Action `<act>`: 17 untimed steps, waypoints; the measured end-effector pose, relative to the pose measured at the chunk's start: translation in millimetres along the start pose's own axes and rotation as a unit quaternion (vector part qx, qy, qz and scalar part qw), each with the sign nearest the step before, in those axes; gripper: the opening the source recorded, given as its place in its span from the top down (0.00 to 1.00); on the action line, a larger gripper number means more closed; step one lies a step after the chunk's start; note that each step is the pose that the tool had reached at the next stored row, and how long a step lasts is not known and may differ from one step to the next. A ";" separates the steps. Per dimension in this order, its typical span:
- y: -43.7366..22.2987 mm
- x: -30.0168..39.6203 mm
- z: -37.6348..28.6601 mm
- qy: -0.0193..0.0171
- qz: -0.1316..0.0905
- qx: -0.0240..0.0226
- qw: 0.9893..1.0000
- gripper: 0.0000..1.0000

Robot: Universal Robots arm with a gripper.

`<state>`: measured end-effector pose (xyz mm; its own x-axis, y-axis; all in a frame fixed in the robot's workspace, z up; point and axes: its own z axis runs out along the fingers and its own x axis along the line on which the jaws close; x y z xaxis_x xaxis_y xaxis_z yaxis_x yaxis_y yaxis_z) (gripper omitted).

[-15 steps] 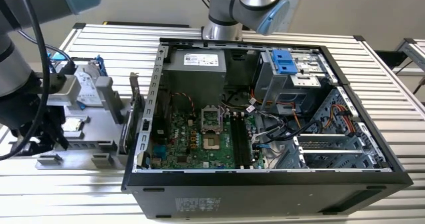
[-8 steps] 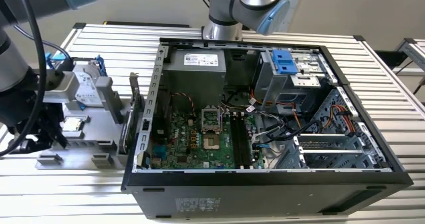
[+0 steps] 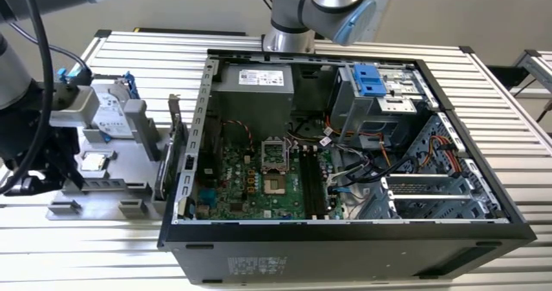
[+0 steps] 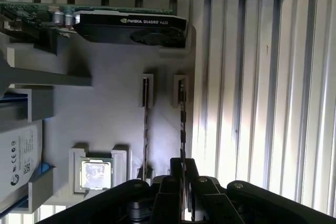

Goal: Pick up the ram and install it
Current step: 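Pick up the ram and move it above insertion slot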

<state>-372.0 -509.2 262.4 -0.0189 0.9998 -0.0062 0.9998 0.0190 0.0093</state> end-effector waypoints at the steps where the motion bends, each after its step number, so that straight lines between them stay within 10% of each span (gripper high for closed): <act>1: 0.0 0.0 -1.5 0.000 0.000 0.000 1.000 1.00; 17: 0.2 -0.2 -23.0 0.000 0.000 0.000 1.000 1.00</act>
<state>-372.1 -509.2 285.4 -0.0190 0.9998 -0.0061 0.9998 0.0191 0.0095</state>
